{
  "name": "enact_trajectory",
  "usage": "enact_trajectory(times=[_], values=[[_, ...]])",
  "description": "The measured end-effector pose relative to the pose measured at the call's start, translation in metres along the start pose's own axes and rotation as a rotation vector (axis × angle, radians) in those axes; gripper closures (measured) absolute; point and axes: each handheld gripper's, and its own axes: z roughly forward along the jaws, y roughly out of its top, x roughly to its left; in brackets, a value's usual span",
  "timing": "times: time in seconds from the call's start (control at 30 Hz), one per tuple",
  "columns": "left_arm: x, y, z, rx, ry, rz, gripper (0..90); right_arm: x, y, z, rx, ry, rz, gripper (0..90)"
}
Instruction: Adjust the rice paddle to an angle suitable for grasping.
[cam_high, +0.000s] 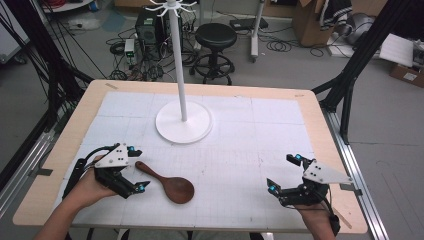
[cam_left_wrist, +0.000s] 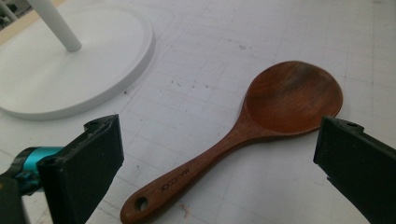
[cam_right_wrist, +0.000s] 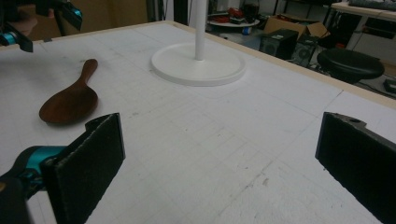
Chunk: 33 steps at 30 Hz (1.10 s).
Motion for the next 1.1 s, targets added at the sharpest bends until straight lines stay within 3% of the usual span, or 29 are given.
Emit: enact_trajectory(times=[0.33,0.57,0.67,0.87,1.1], values=[[0.002,-0.002,0.011,0.060,-0.024,0.003,3.8,0.000,0.000,0.001,0.002,0.004,0.001,0.5],[0.001,0.001,0.003,0.014,-0.132,-0.006,2.9,0.000,0.000,0.000,0.004,0.005,0.004,0.5],[0.000,0.003,0.000,0.008,-0.146,-0.005,2.3,0.000,0.000,0.001,0.001,0.004,0.000,0.5],[-0.001,0.011,0.000,0.049,-0.199,0.016,1.7,0.001,0.000,0.001,0.004,0.009,0.005,0.5],[-0.002,0.021,0.003,0.110,-0.196,0.050,1.7,0.001,0.000,0.000,0.002,0.010,0.000,0.5]])
